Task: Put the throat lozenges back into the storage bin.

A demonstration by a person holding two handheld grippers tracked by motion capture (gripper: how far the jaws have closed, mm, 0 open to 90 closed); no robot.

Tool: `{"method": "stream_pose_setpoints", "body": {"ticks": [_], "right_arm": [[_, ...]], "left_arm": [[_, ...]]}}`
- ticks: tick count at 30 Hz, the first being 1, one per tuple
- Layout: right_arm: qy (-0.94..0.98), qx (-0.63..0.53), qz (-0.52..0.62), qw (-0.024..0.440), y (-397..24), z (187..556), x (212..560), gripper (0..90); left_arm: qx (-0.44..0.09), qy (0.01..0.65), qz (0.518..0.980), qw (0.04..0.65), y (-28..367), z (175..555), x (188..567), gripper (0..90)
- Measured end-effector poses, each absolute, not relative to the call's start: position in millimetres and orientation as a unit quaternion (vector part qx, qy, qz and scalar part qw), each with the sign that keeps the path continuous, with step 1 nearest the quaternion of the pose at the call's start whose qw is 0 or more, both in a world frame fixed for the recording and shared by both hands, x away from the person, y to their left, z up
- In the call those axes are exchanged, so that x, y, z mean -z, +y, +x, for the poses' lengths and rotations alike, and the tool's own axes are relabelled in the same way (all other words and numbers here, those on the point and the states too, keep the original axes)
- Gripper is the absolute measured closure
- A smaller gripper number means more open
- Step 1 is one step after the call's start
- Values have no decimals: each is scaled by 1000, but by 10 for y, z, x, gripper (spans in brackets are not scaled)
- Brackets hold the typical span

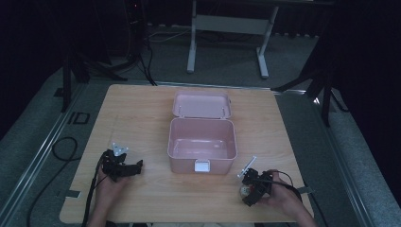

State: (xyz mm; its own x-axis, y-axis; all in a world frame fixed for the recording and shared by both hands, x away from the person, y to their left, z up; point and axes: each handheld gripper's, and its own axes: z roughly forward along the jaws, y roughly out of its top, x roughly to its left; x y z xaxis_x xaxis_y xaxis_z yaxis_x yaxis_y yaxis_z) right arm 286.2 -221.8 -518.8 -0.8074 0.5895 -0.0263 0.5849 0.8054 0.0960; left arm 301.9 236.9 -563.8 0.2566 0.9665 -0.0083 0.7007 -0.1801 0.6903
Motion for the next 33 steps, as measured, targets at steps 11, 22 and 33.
{"method": "stream_pose_setpoints", "body": {"ticks": [11, 22, 33], "right_arm": [[952, -40, 302, 21, -2221, 2846, 5143, 201], [950, -40, 308, 20, -2241, 2879, 5058, 201], [949, -43, 312, 25, -2290, 2910, 4941, 201]], "left_arm": [[-223, 567, 735, 297, 2368, 3019, 5637, 79], [-223, 567, 735, 297, 2369, 3019, 5637, 79], [-223, 567, 735, 297, 2367, 3021, 5638, 74]]}}
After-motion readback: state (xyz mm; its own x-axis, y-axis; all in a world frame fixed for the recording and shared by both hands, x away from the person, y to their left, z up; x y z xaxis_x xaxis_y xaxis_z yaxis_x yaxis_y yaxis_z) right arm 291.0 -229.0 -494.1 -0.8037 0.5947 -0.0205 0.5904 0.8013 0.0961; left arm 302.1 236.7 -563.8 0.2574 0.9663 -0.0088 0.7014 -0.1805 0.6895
